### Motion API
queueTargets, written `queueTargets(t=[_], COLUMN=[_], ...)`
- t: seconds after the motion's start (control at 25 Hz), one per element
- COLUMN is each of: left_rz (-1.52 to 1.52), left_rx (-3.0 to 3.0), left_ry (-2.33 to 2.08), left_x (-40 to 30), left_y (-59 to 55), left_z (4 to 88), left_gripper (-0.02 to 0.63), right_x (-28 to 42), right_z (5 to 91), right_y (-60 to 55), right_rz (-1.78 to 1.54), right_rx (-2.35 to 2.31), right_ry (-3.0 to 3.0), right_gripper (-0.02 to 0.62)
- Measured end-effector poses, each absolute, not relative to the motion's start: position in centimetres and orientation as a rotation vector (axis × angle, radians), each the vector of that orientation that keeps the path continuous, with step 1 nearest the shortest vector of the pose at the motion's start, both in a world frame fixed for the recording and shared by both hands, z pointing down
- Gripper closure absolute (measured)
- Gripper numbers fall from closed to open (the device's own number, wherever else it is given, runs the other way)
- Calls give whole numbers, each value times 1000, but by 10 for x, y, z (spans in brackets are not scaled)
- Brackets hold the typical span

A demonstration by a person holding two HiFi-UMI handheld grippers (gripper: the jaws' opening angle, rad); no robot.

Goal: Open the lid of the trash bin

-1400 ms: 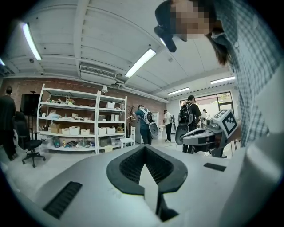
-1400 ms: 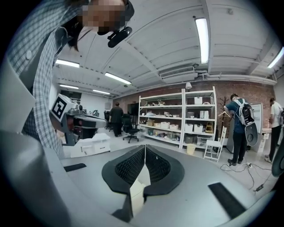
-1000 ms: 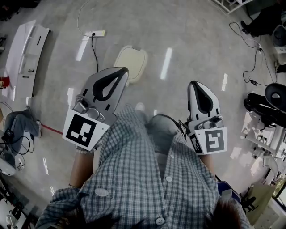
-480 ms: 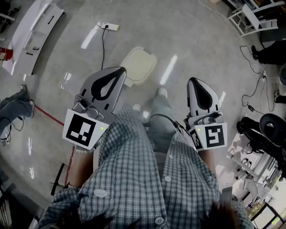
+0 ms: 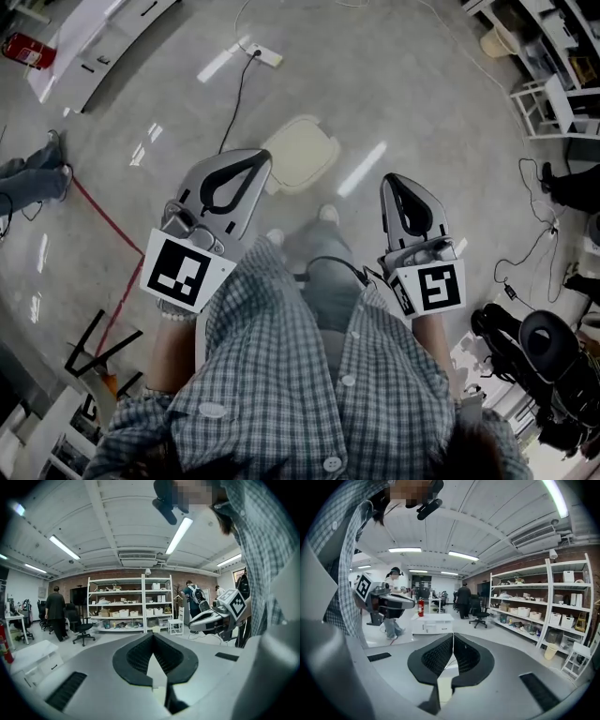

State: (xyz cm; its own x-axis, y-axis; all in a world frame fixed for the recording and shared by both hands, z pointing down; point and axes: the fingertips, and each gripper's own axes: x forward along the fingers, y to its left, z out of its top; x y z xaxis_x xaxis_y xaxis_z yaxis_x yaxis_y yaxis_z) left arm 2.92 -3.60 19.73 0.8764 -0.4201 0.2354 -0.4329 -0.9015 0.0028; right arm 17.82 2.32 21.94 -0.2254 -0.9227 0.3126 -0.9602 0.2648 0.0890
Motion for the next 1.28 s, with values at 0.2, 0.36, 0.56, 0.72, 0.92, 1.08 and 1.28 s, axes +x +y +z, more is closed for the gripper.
queueTargets(t=[0.2, 0.36, 0.56, 0.72, 0.92, 1.08, 1.28], left_rz=[387, 387, 421, 409, 431, 409, 422], left_rx=[2986, 2941, 2916, 2859, 2832, 2835, 2788], left_ry=[-735, -744, -726, -774, -756, -730, -686], left_x=[41, 51, 61, 60, 71, 80, 85], left_y=[-52, -54, -62, -68, -65, -68, -62], left_z=[212, 230, 253, 277, 312, 339, 378], left_gripper=[607, 607, 607, 607, 607, 607, 607], right_x=[189, 200, 211, 211, 218, 217, 210], right_z=[252, 280, 315, 354, 402, 439, 486], right_y=[1, -12, -36, -51, -65, -80, -97], right_rz=[228, 283, 289, 301, 329, 325, 317], right_rx=[1595, 1505, 1419, 1352, 1328, 1288, 1241], right_ry=[-2274, -2286, -2295, -2292, -2275, -2267, -2277], right_gripper=[574, 574, 574, 574, 574, 574, 574])
